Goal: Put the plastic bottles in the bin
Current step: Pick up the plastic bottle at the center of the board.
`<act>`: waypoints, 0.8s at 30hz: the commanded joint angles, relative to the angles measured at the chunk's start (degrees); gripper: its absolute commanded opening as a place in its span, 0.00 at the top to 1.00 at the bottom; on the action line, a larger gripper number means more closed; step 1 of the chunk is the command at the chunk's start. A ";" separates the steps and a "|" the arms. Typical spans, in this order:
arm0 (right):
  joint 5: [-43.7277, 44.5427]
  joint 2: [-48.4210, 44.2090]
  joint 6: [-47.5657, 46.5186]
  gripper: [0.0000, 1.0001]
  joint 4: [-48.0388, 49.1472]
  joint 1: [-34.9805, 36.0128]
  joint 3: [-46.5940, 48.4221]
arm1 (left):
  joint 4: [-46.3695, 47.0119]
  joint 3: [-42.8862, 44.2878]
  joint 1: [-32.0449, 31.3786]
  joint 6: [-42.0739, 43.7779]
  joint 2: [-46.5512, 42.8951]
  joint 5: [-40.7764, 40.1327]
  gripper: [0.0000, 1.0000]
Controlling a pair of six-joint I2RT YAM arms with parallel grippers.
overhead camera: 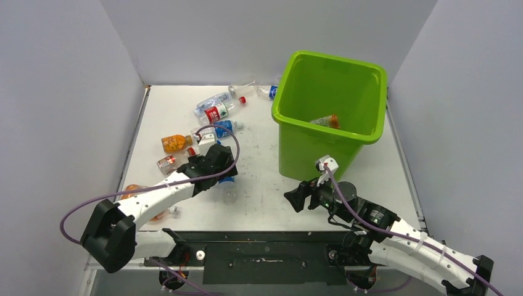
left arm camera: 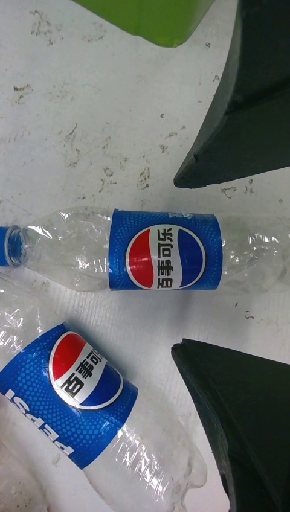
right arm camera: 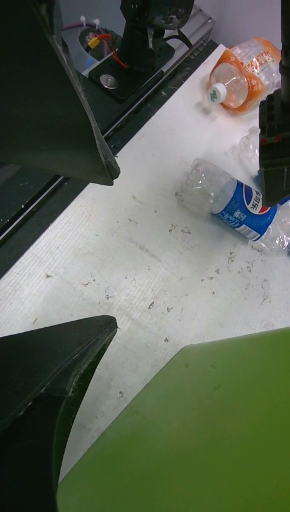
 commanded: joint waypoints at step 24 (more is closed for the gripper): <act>-13.02 4.33 0.00 0.14 5.15 5.57 7.65 | 9.10 -6.22 -0.14 -4.59 6.36 7.95 0.43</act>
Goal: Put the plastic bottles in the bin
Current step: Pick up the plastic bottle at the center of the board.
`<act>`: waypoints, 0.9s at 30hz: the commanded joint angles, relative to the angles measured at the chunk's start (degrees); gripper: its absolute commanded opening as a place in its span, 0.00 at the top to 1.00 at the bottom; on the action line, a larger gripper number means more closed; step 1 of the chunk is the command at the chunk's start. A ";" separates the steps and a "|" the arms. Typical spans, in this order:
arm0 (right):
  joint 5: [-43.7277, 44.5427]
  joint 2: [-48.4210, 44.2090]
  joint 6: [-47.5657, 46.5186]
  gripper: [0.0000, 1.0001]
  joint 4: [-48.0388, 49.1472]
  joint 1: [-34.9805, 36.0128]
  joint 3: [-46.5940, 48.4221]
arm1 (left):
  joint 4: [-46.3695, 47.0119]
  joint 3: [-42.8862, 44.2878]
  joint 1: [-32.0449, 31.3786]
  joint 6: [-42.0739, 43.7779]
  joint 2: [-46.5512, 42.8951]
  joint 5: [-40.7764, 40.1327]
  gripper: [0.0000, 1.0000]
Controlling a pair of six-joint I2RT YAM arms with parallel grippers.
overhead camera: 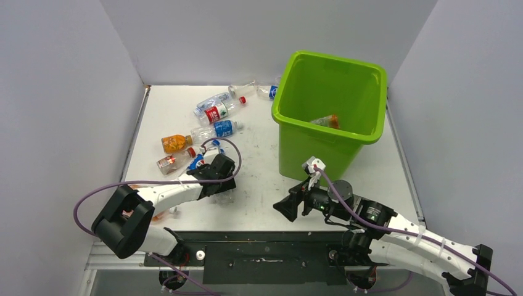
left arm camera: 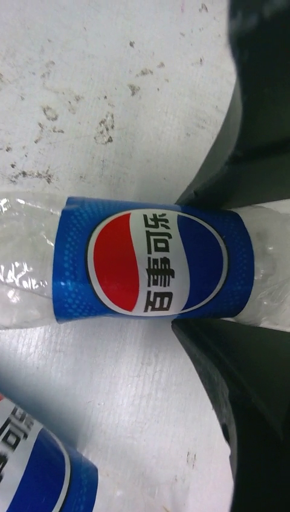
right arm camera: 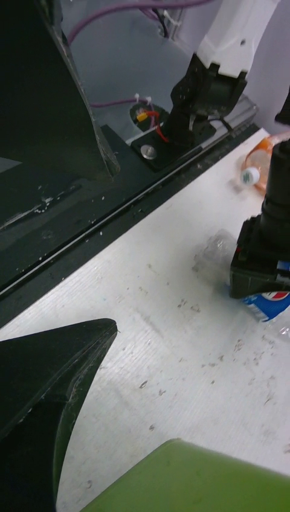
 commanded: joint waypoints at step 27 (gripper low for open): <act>-2.97 26.59 -10.56 0.09 4.04 4.72 54.35 | 37.37 -6.62 -3.89 49.90 -55.90 35.26 0.73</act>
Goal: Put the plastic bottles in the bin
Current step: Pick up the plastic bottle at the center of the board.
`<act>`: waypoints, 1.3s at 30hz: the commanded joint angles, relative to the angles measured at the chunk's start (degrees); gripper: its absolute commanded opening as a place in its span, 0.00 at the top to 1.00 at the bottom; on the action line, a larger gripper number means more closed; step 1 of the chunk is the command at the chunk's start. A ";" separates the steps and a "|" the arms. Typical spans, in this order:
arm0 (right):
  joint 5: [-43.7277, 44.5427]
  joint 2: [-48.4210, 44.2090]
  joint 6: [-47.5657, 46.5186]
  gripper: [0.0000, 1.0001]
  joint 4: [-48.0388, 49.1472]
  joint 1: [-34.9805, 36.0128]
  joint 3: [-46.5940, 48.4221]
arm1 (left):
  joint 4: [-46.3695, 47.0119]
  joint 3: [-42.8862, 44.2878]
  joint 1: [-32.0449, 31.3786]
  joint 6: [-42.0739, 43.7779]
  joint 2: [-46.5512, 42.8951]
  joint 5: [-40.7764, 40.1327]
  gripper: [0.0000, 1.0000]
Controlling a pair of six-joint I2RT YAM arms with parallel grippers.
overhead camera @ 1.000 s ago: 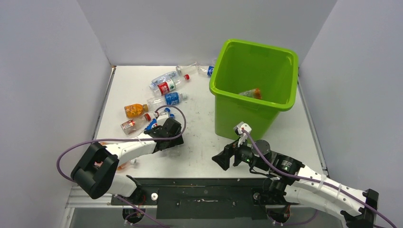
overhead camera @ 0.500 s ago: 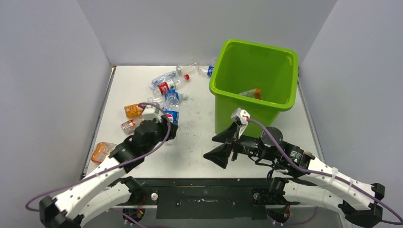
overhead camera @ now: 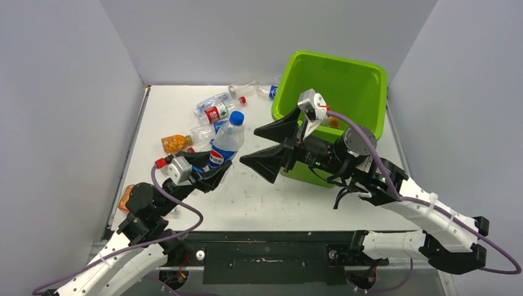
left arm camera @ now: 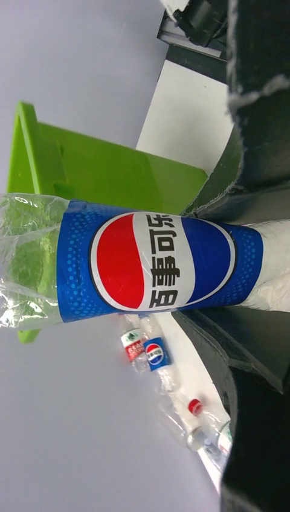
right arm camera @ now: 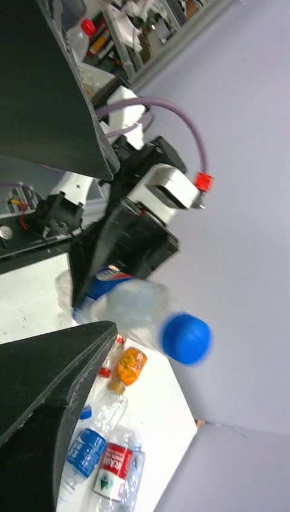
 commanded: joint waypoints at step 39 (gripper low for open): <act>20.63 16.28 -3.86 0.94 -0.13 6.52 12.49 | 15.43 -12.47 0.20 3.31 -11.68 4.54 0.68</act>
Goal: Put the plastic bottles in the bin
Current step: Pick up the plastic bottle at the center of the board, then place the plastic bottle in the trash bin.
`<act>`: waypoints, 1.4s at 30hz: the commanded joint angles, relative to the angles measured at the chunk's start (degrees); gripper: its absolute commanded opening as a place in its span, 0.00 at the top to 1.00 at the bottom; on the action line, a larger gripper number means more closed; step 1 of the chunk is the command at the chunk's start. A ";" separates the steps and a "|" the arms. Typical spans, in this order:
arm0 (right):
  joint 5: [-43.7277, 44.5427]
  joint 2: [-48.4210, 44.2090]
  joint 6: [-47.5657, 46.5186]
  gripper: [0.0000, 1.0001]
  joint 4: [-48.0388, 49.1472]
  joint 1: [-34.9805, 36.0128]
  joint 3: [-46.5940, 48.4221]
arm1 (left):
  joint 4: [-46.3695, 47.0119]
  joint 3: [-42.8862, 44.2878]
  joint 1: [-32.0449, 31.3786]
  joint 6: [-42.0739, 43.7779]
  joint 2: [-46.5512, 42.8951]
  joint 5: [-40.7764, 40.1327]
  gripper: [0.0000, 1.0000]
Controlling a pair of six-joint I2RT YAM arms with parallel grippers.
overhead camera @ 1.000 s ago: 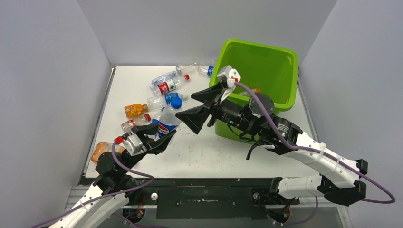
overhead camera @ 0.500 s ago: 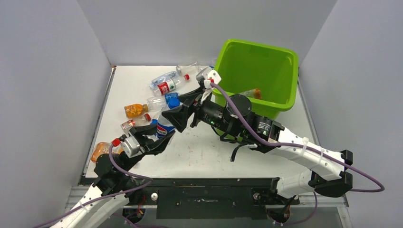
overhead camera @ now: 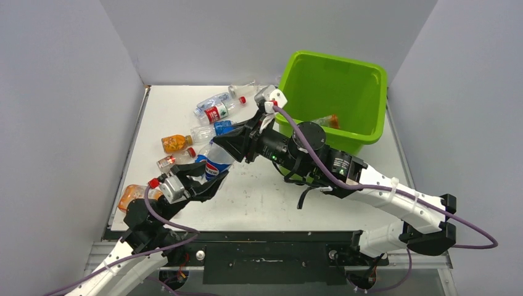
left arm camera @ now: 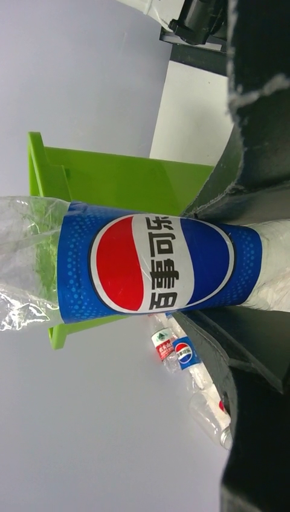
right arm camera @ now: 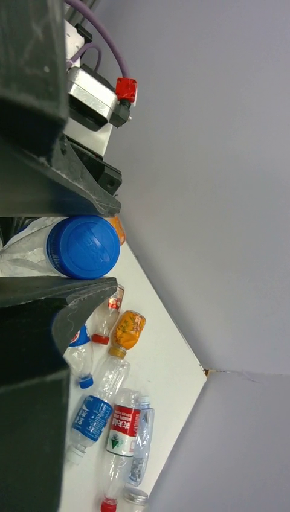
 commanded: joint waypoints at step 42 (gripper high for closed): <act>38.85 0.56 -6.03 0.33 -5.45 -28.35 12.08 | -10.31 5.69 1.92 -4.98 5.12 -51.12 0.04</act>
